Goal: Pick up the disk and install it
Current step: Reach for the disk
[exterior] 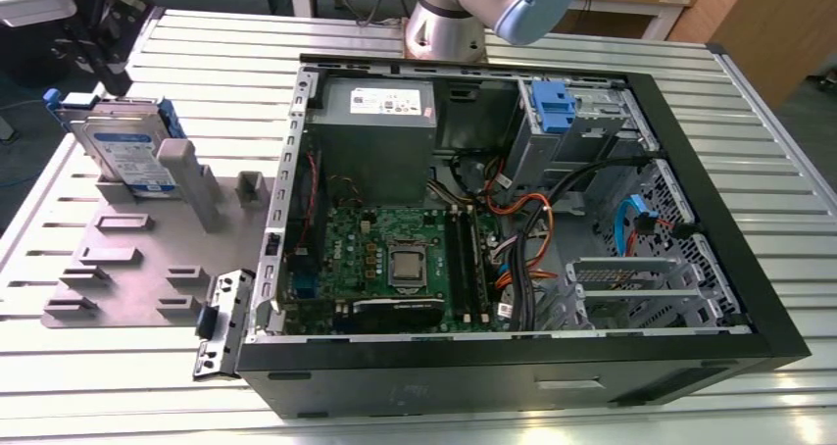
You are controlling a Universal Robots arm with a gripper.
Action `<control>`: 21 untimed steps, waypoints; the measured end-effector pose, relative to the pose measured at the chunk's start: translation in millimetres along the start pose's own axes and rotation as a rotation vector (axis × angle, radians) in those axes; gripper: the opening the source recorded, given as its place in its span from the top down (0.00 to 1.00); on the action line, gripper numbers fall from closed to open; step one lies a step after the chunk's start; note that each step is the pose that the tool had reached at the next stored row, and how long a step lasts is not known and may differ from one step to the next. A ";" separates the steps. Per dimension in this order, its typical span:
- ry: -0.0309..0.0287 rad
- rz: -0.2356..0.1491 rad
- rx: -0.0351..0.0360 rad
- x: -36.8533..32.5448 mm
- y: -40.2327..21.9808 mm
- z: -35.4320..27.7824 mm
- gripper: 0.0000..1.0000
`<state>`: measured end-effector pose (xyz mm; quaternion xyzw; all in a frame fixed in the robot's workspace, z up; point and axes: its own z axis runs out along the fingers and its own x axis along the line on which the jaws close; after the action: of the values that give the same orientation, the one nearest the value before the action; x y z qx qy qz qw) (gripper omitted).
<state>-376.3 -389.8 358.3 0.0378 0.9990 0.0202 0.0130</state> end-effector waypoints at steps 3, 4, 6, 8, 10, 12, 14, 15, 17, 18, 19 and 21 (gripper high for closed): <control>-0.0001 0.000 -0.0001 1.0 2.5 1.9 0.89; -0.0002 0.000 -0.0002 1.6 2.8 2.6 0.89; 0.0000 0.000 0.0000 2.9 3.3 4.0 0.89; 0.0002 0.000 0.0001 4.6 3.5 5.1 0.89; 0.0000 0.000 0.0000 6.4 3.6 5.7 0.89; 0.0000 0.000 0.0000 6.4 3.5 5.8 0.89; 0.0000 0.000 0.0000 6.5 3.5 5.8 0.89; 0.0000 0.000 0.0000 6.6 3.5 5.8 0.89; 0.0014 0.000 0.0000 6.6 3.6 5.9 0.89; 0.0027 0.000 0.0002 6.7 3.6 5.9 0.89; 0.0040 0.000 0.0002 6.7 3.6 5.9 0.89; 0.0054 0.000 0.0005 6.6 3.5 5.8 0.89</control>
<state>-382.4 -385.5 352.5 0.0379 0.9990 0.0200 0.0103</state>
